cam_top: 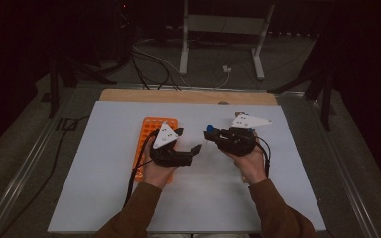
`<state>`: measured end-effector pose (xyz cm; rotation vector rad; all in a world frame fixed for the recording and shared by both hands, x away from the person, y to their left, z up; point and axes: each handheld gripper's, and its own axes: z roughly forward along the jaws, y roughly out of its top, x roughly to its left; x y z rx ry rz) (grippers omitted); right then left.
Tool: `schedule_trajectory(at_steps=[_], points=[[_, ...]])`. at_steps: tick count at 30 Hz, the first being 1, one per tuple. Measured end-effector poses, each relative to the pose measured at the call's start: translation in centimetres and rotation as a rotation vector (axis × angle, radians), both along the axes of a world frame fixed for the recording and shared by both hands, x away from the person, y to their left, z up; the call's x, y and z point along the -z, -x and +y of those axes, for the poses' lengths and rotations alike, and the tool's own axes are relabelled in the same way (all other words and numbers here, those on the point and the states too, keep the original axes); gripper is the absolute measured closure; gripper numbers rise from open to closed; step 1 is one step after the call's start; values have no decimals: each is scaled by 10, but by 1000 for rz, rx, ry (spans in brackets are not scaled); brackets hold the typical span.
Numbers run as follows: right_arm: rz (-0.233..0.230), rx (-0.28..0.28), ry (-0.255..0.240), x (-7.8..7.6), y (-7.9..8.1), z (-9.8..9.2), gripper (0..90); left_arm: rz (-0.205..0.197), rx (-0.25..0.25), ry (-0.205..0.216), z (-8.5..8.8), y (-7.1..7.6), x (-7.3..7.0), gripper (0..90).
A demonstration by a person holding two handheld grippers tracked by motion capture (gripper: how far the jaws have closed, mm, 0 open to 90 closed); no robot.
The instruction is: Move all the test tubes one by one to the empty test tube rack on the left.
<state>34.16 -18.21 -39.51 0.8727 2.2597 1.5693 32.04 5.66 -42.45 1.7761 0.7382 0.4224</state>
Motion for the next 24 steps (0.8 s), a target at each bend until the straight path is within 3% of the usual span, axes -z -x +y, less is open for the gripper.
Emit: schedule_trajectory(at_steps=[5, 6, 9, 10, 11, 12, 18, 19, 24], points=[[13, -18, -13, 1, 0, 4, 766, 17, 39, -6, -9, -2, 4, 267], [20, -26, -23, 1, 0, 6, 766, 14, 39, -14, -11, -2, 4, 349], [22, -32, -25, 1, 0, 7, 766, 7, 20, -27, -14, -3, 5, 417], [22, -39, -28, 2, 1, 9, 766, 6, 25, -23, -15, -3, 5, 500], [22, -39, -28, 2, 1, 9, 766, 4, 29, -22, -15, -3, 5, 500], [22, -44, -26, 1, 1, 10, 766, 2, 31, -23, -15, -3, 5, 570], [30, -51, -36, 1, 1, 12, 766, -8, 63, -38, -14, -2, 6, 699], [31, -51, -34, 1, 1, 12, 766, -10, 72, -42, -14, -2, 6, 758], [31, -53, -32, 2, 2, 12, 750, -11, 88, -44, -14, -2, 6, 783]])
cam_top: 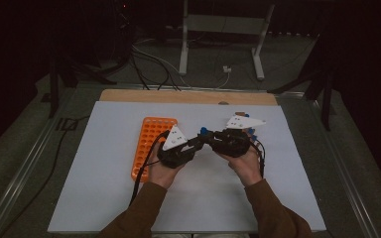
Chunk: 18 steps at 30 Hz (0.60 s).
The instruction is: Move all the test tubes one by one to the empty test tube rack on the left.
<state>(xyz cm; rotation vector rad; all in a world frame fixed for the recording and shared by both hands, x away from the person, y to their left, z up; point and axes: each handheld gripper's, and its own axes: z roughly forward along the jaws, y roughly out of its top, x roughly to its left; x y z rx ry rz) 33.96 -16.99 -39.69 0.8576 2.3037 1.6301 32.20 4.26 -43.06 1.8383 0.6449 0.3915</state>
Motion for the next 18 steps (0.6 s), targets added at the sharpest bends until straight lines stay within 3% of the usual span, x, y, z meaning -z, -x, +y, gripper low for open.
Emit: schedule_trajectory(at_steps=[2, 3, 4, 6, 9, 11, 13, 18], points=[[-9, 1, -24, -2, 1, -4, 619, 4, -4, 12, 1, -1, 0, 785], [-9, 1, -24, -2, 1, -4, 619, 6, -8, 12, 2, -1, 0, 785], [-17, 4, -38, -5, 2, -8, 532, 6, -12, 13, 3, -2, 0, 786], [-21, 4, -40, -6, 2, -9, 495, 7, -14, 18, 4, -2, -1, 786], [-43, 27, -36, -7, 3, -18, 330, 12, -21, 26, 8, -2, -2, 786], [-45, 32, -36, -6, 4, -20, 299, 12, -22, 32, 10, -3, -2, 786], [-59, 72, -23, -5, 4, -27, 162, 14, -26, 35, 12, -3, -2, 786], [-71, 117, -5, -3, 4, -35, 79, 17, -31, 39, 17, -2, -1, 786]])
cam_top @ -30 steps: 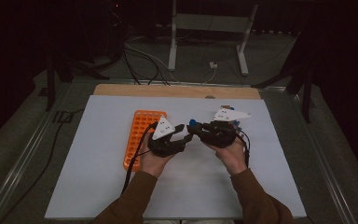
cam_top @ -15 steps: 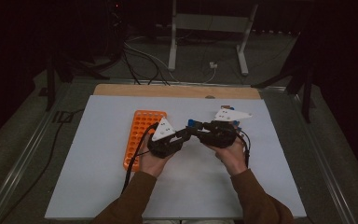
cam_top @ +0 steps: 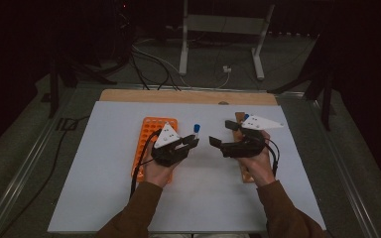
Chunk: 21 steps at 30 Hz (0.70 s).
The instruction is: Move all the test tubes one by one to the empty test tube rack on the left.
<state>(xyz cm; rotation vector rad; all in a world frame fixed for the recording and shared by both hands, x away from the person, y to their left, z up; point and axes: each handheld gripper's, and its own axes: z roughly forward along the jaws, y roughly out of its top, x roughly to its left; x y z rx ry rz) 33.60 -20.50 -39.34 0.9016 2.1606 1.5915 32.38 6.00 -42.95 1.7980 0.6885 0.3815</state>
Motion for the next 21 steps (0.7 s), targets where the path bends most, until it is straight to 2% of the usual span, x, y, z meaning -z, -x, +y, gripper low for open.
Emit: schedule_trajectory(at_steps=[3, 7, 14, 21], points=[[-8, 22, 17, 3, 0, -10, 23, 3, 0, 3, 5, 1, 1, 786], [-3, 44, 34, 7, 0, -18, 4, 6, -8, 21, 13, 3, 1, 786], [-4, 82, 64, 12, 3, -34, 0, -9, -2, 13, 24, 8, 0, 786], [-4, 128, 59, 15, 4, -55, 0, 4, -16, 25, 39, 13, 4, 785]])
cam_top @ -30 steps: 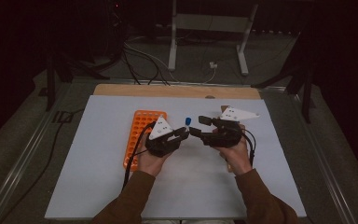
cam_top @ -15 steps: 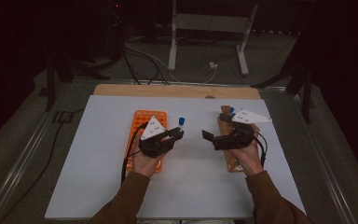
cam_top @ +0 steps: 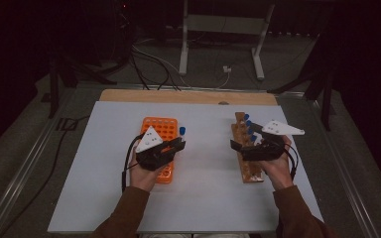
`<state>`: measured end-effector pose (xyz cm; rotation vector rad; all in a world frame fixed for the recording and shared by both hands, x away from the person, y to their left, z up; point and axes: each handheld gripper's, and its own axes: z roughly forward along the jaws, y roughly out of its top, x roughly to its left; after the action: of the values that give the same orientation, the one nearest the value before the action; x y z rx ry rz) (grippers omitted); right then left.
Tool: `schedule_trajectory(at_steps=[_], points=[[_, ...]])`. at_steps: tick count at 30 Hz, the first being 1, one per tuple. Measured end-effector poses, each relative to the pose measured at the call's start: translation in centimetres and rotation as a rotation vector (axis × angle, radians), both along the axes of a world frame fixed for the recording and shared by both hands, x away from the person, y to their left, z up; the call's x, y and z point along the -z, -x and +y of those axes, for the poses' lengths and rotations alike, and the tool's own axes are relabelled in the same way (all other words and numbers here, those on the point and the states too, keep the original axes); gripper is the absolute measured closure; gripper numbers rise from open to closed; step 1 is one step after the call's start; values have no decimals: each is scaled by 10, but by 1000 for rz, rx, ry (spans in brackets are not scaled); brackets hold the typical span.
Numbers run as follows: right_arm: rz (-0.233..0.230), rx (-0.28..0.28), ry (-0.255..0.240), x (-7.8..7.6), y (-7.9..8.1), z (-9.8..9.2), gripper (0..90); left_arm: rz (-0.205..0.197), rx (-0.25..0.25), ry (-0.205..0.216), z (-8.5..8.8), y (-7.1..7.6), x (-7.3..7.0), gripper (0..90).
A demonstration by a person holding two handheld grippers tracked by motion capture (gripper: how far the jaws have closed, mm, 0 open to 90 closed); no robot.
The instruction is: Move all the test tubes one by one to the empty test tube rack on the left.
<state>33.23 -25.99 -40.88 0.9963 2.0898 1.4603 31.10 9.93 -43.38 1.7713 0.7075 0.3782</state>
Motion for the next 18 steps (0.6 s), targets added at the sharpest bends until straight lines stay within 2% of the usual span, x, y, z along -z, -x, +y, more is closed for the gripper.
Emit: schedule_trajectory(at_steps=[7, 14, 18], points=[[5, 31, 3, 7, 4, -16, 0, 13, -22, 17, 16, 8, 6, 785], [-9, 39, 2, 7, 10, -26, 0, 40, -43, 24, 27, 17, 17, 784], [-8, 41, 1, 7, 12, -29, 0, 48, -46, 4, 30, 20, 23, 784]])
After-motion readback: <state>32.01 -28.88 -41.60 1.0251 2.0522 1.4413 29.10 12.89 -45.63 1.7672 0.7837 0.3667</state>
